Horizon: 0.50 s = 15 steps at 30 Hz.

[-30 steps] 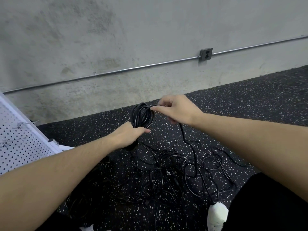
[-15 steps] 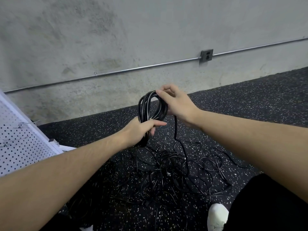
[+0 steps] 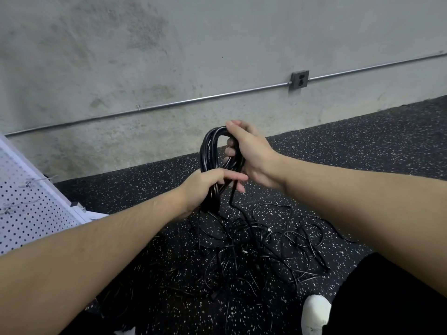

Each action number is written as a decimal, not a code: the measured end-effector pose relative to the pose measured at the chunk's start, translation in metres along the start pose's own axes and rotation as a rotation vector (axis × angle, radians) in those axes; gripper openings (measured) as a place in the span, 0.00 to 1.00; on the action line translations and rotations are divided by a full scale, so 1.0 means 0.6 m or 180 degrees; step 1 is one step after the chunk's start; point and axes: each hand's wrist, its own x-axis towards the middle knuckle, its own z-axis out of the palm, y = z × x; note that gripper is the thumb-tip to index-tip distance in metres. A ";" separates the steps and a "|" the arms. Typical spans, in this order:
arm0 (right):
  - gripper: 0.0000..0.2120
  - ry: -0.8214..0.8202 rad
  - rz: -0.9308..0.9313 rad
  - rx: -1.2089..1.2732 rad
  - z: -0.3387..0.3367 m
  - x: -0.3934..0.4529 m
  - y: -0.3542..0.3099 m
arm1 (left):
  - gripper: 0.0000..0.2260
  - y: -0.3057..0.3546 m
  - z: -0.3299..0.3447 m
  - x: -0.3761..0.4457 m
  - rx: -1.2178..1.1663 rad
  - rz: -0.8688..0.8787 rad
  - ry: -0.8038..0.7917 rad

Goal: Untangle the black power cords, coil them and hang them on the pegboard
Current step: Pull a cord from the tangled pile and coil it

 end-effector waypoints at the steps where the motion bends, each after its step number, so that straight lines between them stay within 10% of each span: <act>1: 0.06 -0.0013 0.0069 0.0027 -0.001 -0.001 -0.001 | 0.18 -0.001 0.000 0.001 -0.0185 -0.0073 -0.0029; 7: 0.20 -0.0358 0.0580 -0.0338 -0.028 -0.006 -0.008 | 0.21 -0.008 -0.007 0.008 -0.0888 -0.0017 -0.0086; 15: 0.23 -0.2355 0.1213 -0.3921 -0.069 -0.037 0.034 | 0.20 0.000 -0.018 0.009 -0.0970 0.0224 0.0265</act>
